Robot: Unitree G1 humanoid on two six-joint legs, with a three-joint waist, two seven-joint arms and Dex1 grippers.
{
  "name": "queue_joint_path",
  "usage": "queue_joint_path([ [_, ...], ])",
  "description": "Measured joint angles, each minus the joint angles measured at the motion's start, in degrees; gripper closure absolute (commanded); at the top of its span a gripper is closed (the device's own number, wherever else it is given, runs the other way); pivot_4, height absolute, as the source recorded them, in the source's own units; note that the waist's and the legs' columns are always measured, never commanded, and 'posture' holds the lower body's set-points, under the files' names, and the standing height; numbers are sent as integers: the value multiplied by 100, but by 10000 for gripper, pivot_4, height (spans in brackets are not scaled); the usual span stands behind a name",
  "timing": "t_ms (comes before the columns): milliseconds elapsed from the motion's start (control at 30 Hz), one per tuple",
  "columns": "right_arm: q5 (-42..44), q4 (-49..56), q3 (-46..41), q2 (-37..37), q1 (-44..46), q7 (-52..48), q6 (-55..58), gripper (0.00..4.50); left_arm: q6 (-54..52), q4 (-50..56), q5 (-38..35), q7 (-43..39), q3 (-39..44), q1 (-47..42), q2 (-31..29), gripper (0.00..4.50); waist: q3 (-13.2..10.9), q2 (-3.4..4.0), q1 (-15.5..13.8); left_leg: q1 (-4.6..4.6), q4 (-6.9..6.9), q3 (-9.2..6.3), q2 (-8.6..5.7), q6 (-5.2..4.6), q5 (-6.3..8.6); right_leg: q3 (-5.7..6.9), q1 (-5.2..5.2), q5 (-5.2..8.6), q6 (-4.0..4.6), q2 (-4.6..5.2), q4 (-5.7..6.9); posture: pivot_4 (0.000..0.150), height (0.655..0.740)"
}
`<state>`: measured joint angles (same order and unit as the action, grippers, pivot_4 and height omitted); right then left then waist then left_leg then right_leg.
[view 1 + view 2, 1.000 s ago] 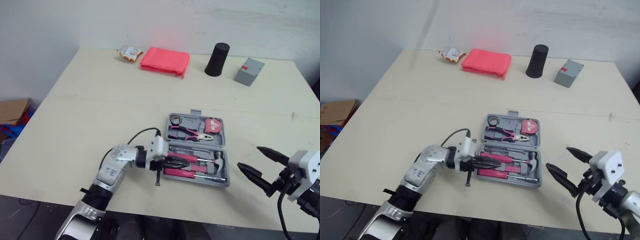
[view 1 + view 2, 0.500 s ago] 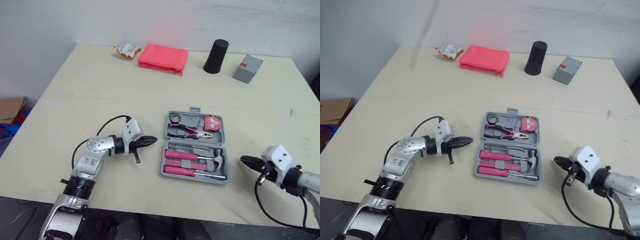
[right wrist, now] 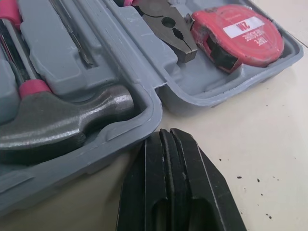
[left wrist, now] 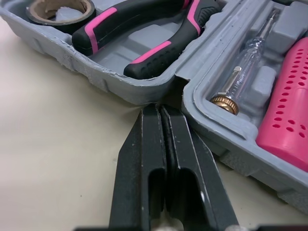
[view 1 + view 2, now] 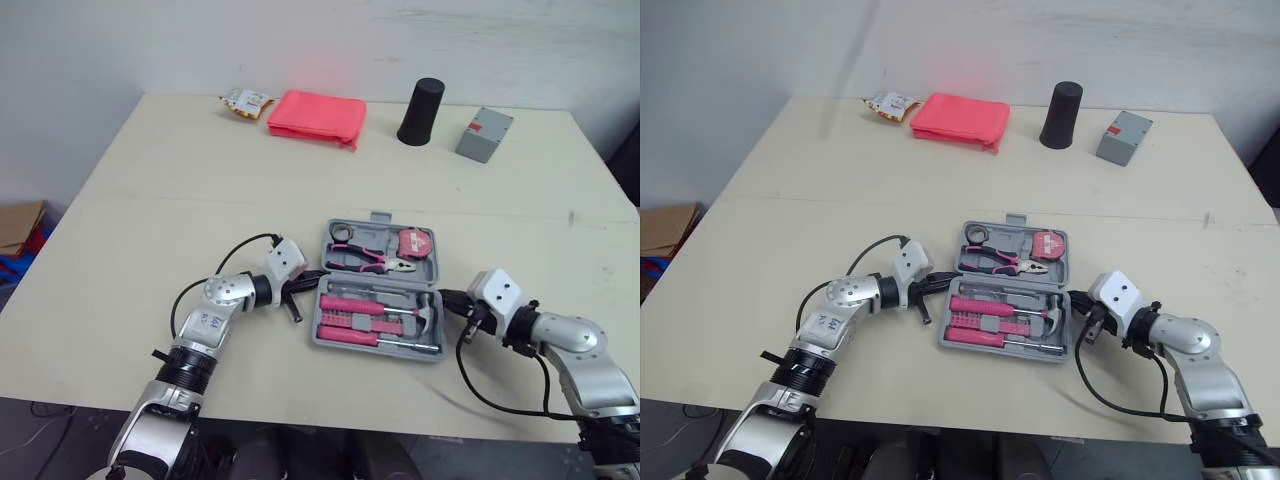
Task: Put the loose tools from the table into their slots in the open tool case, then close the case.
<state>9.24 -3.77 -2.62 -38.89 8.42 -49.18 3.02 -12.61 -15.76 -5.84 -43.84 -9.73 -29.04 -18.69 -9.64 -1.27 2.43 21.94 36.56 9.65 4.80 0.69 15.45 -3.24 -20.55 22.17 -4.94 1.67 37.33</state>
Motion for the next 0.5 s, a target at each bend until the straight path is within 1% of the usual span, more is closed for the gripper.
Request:
queue_joint_path([
  [167,-118,-12,226,230,196,3,-73,44268,-180,241,-16,-8,125,117,-288,45000,-2,-4,104,-9,-7,5,11,13,-6,-3,-3,2,7,-11,9,1500,7400],
  [500,-333,-122,456,296,399,-33,-308,44268,-403,793,-110,-202,252,546,-549,45000,-3,-6,101,-21,-9,18,12,13,-6,-10,0,3,9,-8,10,1500,7400],
])
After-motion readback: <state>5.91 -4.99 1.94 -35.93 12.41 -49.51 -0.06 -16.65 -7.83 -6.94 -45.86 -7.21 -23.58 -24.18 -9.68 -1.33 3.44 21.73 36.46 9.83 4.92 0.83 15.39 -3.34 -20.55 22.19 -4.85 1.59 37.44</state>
